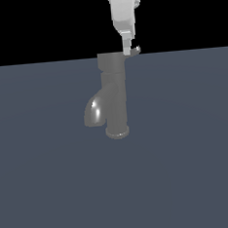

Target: Turn on the faucet by rotating a designated handle.

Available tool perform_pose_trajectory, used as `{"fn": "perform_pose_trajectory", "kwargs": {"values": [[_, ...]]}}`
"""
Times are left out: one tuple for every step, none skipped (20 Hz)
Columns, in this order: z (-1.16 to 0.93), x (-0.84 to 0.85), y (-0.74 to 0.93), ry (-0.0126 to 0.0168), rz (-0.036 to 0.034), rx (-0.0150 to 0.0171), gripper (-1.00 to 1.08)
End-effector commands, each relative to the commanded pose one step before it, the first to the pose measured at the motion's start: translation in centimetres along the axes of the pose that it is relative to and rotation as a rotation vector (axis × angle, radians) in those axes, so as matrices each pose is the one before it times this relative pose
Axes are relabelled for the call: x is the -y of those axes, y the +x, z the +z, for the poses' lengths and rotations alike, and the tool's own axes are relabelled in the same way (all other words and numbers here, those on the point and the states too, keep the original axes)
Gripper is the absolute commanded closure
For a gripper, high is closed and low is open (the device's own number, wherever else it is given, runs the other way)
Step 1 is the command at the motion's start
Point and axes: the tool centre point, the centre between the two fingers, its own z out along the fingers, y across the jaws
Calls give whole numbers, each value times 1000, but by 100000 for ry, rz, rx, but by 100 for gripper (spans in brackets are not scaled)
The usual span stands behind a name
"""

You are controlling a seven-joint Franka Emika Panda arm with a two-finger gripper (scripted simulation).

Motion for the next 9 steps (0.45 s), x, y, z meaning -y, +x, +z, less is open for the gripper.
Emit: {"fn": "perform_pose_trajectory", "kwargs": {"values": [[-174,3130,1849,5126,3501,218,108],[-2,238,200,23,242,-21,108],[-2,237,200,23,242,-21,108],[-2,236,197,22,237,-21,108],[-2,235,199,22,242,-21,108],[-2,234,196,21,237,-20,108],[-2,234,198,21,242,-21,108],[-2,233,197,20,242,-20,108],[0,0,0,0,0,0,108]]}}
